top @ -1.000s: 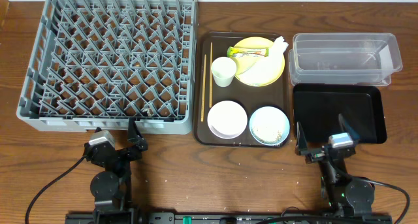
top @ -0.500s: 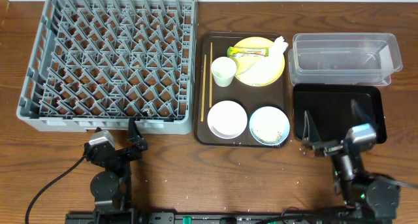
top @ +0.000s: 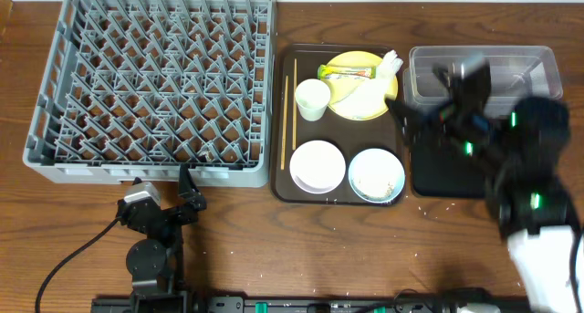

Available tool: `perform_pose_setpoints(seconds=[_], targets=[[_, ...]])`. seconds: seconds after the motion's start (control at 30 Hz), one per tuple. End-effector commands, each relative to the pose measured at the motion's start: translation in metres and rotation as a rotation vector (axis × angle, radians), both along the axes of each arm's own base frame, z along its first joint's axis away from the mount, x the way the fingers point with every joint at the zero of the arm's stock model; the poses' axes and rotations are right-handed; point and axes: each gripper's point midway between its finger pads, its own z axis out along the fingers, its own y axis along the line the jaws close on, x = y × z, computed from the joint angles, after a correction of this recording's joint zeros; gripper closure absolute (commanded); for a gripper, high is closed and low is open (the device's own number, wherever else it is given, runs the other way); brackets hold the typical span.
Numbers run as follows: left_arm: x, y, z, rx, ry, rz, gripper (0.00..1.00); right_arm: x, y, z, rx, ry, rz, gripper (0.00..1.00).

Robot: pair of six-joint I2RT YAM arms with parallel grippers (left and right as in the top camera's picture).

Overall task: Sort waste into correct bins and load items into the dishwasher
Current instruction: 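Reach the right gripper to the yellow wrapper on the yellow plate and grasp it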

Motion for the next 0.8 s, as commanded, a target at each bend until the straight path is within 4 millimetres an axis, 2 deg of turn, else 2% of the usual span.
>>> perform_pose_setpoints(seconds=[0.0, 0.1, 0.27, 0.43, 0.5, 0.63, 0.7, 0.77], targets=[[-0.001, 0.002, -0.018, 0.01, 0.051, 0.011, 0.07, 0.028, 0.015, 0.016, -0.022, 0.039, 0.093, 0.01], [-0.001, 0.002, -0.018, 0.01, 0.051, 0.011, 0.07, 0.059, 0.019, 0.012, -0.034, 0.152, 0.099, 0.01], [-0.001, 0.002, -0.018, 0.01, 0.051, 0.011, 0.07, 0.106, 0.027, -0.006, -0.09, 0.347, 0.115, 0.01], [-0.001, 0.002, -0.018, 0.01, 0.051, 0.011, 0.07, 0.141, 0.028, -0.043, -0.221, 0.45, 0.071, 0.01], [-0.001, 0.002, -0.018, 0.01, 0.051, 0.011, 0.07, 0.15, 0.036, -0.066, -0.325, 0.427, 0.13, 0.01], [-0.001, 0.002, -0.018, 0.01, 0.051, 0.011, 0.07, 0.162, 0.049, -0.1, -0.581, 0.234, 0.345, 0.01], [-0.001, 0.002, -0.018, 0.01, 0.051, 0.011, 0.07, 0.162, 0.061, -0.117, -0.596, 0.221, 0.415, 0.01], [-0.001, 0.002, -0.018, 0.01, 0.051, 0.011, 0.07, 0.161, 0.069, -0.126, -0.585, 0.234, 0.439, 0.01]])
